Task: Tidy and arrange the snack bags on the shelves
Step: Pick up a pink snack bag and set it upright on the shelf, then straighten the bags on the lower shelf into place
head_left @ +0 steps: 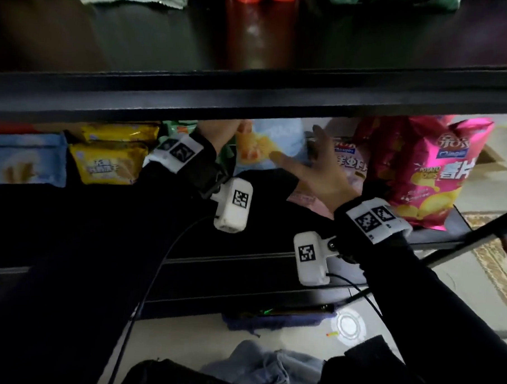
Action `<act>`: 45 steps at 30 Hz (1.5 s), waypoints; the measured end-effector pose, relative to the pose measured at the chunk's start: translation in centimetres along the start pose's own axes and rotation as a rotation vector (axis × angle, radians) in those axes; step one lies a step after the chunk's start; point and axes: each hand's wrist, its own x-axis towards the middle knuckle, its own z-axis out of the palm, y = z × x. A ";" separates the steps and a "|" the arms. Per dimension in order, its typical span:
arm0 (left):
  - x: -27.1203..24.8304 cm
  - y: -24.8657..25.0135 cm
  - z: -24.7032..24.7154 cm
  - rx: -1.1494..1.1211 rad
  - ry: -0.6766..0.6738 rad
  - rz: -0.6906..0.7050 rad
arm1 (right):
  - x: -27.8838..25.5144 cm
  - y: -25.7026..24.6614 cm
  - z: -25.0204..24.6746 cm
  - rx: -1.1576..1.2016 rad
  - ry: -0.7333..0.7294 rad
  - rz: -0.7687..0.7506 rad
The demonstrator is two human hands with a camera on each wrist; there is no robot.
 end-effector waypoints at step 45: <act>-6.4 -3.0 -0.8 -0.921 -0.102 -0.197 | -0.7 -3.3 2.2 0.519 -0.258 0.243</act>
